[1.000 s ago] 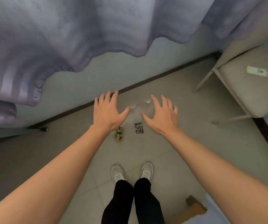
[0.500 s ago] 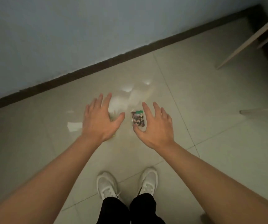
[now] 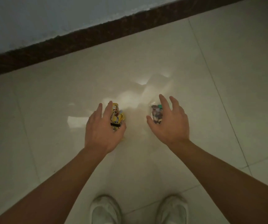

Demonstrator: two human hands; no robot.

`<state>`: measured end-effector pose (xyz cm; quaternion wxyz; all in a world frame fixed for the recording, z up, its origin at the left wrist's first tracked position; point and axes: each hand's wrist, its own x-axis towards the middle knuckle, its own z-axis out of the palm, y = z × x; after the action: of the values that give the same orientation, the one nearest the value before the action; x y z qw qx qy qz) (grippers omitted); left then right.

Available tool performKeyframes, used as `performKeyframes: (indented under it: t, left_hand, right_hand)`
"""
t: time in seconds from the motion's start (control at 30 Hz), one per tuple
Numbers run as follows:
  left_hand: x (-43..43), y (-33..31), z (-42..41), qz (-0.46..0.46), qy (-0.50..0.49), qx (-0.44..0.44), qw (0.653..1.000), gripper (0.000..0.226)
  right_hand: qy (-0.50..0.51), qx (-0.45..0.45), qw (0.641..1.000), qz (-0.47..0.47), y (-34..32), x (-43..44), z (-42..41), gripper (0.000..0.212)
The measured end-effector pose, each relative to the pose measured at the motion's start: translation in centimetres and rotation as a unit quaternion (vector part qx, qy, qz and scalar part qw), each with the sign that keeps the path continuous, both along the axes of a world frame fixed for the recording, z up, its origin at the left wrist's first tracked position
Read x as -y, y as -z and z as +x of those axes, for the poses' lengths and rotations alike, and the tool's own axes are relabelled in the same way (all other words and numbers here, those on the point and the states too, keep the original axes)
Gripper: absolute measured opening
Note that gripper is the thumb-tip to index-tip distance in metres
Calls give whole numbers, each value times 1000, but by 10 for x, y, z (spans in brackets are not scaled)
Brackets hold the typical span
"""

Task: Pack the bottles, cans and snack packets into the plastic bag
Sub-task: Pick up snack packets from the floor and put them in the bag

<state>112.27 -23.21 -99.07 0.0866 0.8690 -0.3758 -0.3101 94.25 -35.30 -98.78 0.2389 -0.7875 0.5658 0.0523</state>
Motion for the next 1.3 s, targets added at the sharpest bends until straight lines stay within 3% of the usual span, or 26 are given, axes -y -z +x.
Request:
performKeyframes:
  t: [0.23,0.57,0.93,1.3]
  left_hand:
    - [-8,48,-12,20,-25,-8,999,89]
    - [6,64,-25,16,-24,33,999,77]
    - [16,65,-33,-18,-70,-21,997,66]
    - [29,-2,-22,-75,-78,-15,994,61]
  right_hand:
    - [8,-94,995,22,51,3,0,93]
    - [-4,-70,997,31,72,-6,2,68]
    - [14,-44,998,43,72,1,12,59]
    - [11,73,997,21,-2,1,32,60]
